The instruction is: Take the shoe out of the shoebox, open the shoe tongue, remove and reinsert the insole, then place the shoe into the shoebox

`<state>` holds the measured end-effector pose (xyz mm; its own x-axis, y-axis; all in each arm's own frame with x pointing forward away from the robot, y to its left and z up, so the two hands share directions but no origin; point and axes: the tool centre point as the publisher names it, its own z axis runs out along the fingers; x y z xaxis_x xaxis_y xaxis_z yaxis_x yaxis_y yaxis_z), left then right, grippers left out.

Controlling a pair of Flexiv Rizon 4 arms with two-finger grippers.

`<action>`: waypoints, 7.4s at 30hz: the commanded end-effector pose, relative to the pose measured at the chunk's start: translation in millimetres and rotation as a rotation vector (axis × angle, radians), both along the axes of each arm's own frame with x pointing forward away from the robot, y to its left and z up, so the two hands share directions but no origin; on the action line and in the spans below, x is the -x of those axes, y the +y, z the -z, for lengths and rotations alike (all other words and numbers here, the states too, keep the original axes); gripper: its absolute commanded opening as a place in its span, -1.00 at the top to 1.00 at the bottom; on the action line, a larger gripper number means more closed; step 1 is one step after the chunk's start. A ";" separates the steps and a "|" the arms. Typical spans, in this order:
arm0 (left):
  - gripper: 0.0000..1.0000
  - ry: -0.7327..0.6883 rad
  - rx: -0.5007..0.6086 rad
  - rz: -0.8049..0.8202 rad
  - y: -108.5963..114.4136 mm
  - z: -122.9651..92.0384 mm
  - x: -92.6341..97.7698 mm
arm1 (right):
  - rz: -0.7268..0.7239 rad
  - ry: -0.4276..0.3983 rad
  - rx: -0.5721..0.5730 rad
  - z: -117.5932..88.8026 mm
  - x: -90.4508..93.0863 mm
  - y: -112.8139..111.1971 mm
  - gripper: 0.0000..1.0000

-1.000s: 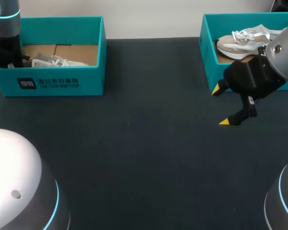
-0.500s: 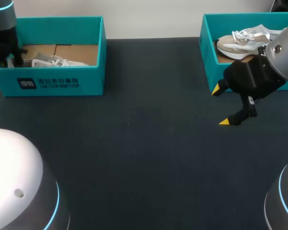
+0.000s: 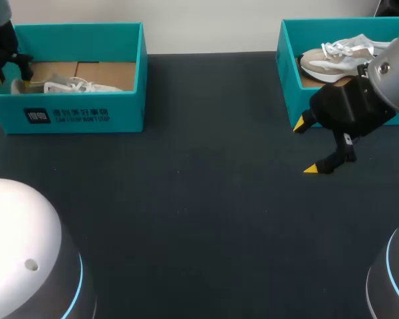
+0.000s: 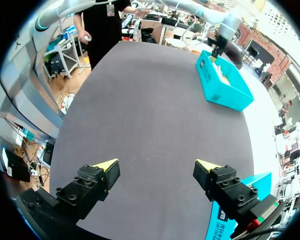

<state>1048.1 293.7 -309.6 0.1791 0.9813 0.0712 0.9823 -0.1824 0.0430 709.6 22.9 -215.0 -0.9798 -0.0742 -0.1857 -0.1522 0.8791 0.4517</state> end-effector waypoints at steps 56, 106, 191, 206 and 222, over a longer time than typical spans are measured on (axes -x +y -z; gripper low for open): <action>-1.00 0.043 0.284 -0.173 49.2 -93.3 134.2 | 0.986 -0.070 -0.155 -42.4 -100.2 -48.0 -1.00; -1.00 0.043 0.284 -0.173 49.2 -93.3 134.2 | 1.678 0.170 -0.153 12.5 -332.1 -212.0 -1.00; -1.00 0.043 0.284 -0.173 49.2 -93.3 134.2 | 1.822 0.298 0.283 104.6 -439.0 -373.7 1.00; -1.00 0.043 0.284 -0.173 49.2 -93.3 134.2 | 1.844 0.272 0.231 -2.9 -394.6 -340.8 1.00; -1.00 0.043 0.284 -0.173 49.2 -93.3 134.2 | 1.883 0.227 0.213 -73.6 -347.1 -290.3 1.00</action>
<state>914.4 342.8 -216.9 0.0047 0.9764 -0.2161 0.9996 0.0010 0.0264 1085.9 -280.3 -170.1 0.1882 0.9648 -0.1839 0.9780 -0.1671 0.1245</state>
